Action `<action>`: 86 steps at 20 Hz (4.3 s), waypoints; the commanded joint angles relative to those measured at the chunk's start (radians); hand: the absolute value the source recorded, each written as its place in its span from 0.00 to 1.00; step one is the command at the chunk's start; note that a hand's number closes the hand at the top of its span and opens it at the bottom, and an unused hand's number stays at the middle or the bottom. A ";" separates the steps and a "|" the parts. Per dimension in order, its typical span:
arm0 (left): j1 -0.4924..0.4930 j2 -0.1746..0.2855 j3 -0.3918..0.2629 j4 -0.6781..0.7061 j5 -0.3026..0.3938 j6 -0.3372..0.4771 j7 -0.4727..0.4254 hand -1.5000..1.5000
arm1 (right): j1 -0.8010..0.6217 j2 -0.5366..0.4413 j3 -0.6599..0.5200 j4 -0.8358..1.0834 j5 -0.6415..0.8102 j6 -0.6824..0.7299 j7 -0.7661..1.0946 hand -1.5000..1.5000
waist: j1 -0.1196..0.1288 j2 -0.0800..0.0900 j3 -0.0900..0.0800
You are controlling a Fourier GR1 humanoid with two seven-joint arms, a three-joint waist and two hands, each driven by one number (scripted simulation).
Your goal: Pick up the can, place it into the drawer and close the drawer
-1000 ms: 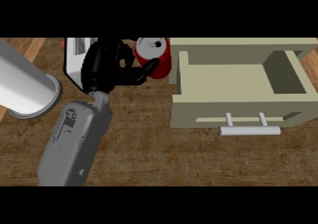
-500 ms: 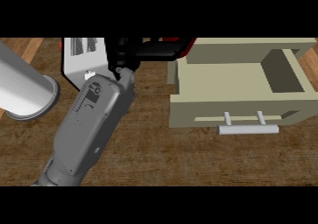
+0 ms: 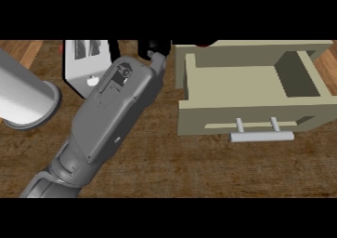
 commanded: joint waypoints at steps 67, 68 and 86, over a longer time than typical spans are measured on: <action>-0.310 0.000 -0.449 0.451 0.703 0.243 -0.387 0.00 | -0.429 -0.137 0.289 -0.114 0.743 0.003 -0.099 0.00 | 0.011 0.011 0.000; -0.293 0.000 -0.453 0.424 0.692 0.239 -0.389 0.00 | -0.423 -0.113 0.318 -0.064 0.821 -0.009 -0.154 0.00 | 0.027 0.007 0.000; -0.232 0.091 -0.426 0.371 0.609 0.219 -0.304 0.00 | -0.825 -0.150 0.662 0.544 1.448 -0.288 -0.282 0.00 | 0.055 0.000 -0.001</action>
